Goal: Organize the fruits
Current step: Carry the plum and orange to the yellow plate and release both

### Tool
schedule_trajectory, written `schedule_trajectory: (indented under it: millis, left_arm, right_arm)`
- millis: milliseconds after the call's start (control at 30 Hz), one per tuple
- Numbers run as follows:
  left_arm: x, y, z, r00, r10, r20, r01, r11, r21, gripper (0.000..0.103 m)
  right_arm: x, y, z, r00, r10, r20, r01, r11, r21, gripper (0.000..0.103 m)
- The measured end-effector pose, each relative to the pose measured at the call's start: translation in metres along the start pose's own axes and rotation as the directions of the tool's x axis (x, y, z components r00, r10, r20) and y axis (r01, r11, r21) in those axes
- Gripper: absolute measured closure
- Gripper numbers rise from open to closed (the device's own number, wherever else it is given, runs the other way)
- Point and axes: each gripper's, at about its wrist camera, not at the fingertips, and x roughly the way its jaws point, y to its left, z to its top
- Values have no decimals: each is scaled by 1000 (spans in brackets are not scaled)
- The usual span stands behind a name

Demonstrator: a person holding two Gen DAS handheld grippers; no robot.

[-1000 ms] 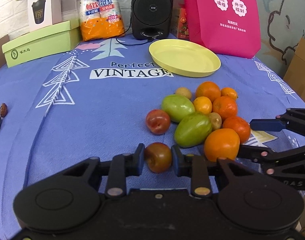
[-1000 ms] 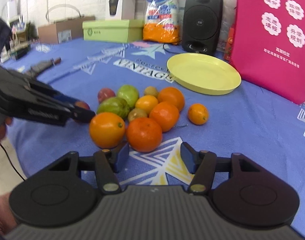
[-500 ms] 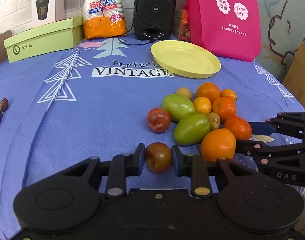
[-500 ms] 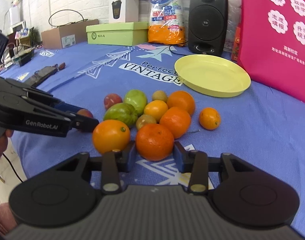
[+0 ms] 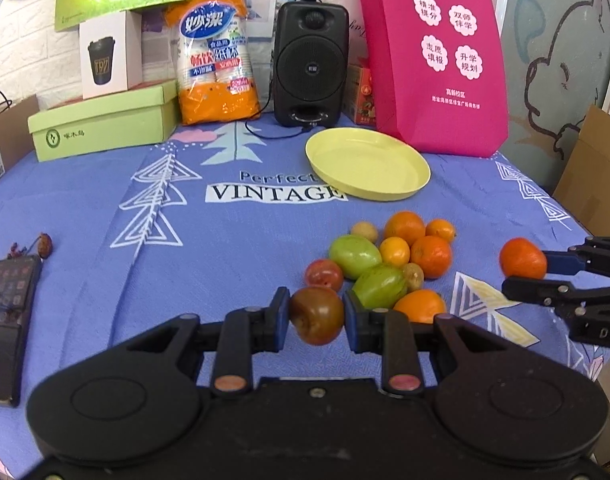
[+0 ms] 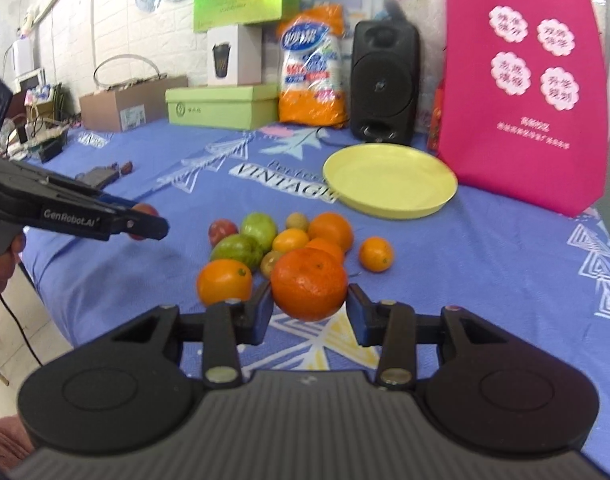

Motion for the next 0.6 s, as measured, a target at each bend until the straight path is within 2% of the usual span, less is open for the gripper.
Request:
schedule_trajectory:
  millis: [167, 300, 367, 500, 600]
  left_arm:
    - [1, -1, 22, 999, -24, 30, 23, 1000, 19, 76]
    - [20, -9, 54, 997, -52, 50, 49, 997, 55, 76]
    - [37, -13, 72, 997, -57, 50, 54, 997, 63, 76]
    - [75, -22, 104, 993, -111, 46, 108, 993, 46, 76]
    - [111, -29, 121, 994, -103, 26, 102, 994, 41, 76]
  right_arm:
    - [-10, -13, 19, 997, -21, 77, 18, 999, 37, 64]
    - [3, -25, 45, 991, -57, 120, 53, 998, 36, 64]
    - [15, -33, 60, 989, -69, 133, 63, 997, 46, 64]
    - [49, -51, 82, 985, -122, 123, 115, 991, 64, 64]
    - [76, -70, 94, 985, -140, 98, 131, 987, 97, 64]
